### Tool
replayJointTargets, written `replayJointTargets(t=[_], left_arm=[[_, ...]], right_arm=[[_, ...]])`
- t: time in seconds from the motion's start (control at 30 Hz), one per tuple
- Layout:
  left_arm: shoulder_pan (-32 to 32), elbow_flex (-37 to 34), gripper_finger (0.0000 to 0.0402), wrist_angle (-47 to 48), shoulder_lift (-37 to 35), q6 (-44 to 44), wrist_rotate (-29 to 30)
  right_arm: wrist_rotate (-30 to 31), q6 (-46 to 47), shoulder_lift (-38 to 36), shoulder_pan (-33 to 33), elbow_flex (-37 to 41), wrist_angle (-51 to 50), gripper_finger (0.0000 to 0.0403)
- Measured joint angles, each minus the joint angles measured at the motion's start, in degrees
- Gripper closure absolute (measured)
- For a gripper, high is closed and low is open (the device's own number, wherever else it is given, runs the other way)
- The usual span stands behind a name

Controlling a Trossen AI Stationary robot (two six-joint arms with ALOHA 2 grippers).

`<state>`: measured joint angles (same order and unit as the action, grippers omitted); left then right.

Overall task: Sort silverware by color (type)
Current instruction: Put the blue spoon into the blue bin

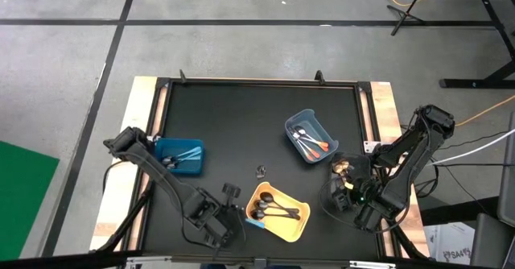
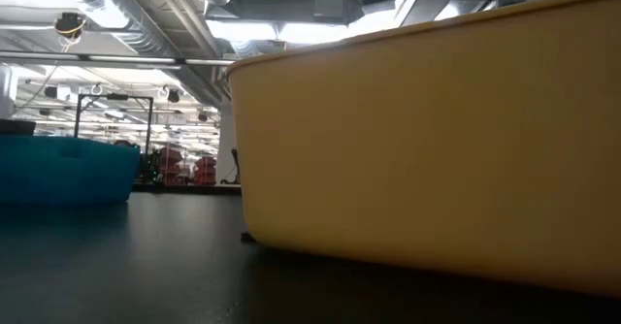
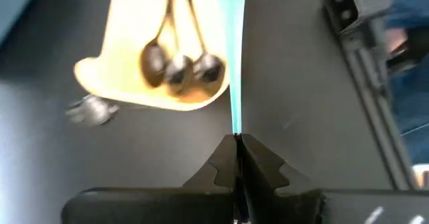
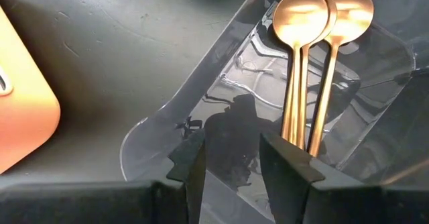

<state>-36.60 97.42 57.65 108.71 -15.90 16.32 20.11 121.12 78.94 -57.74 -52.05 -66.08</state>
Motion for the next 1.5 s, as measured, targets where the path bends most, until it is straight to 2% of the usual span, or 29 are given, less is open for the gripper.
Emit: replayJointTargets(t=[0.2,0.33,0.53,0.63,0.73,0.93,1.1,1.27,1.5], left_arm=[[1.61,5.62,0.0399,12.55,-0.56,-0.29,4.22],[2.50,5.78,0.0399,18.95,-4.03,-2.51,5.84],[2.07,3.03,0.0399,30.80,-12.55,-11.03,12.38],[1.59,-3.51,0.0399,31.31,-19.15,-15.82,14.28],[1.23,-12.91,0.0399,30.46,-26.56,-20.21,15.03],[1.23,-32.93,0.0399,26.29,-42.10,-29.71,15.85],[1.23,-46.05,0.0399,21.35,-52.33,-33.83,16.03],[1.23,-55.49,0.0399,17.08,-58.23,-35.17,14.66],[1.23,-63.52,0.0399,9.27,-59.75,-36.52,7.46]], right_arm=[[0.01,-0.04,0.00,0.00,0.00,0.00,0.0276],[0.01,-0.04,0.00,0.00,0.00,0.01,0.0276],[0.01,-0.04,-0.01,0.00,0.00,-0.02,0.0276],[0.01,-0.04,-0.02,0.00,0.00,-0.02,0.0276],[0.01,-0.04,-0.01,0.00,0.00,0.00,0.0276],[0.01,-0.02,-0.01,0.00,0.00,0.00,0.0276],[-0.19,-0.02,-0.02,0.00,0.00,0.00,0.0276],[-0.22,-1.82,-0.01,0.00,0.00,0.02,0.0276],[-2.57,-4.41,0.00,0.01,0.00,0.02,0.0276]])
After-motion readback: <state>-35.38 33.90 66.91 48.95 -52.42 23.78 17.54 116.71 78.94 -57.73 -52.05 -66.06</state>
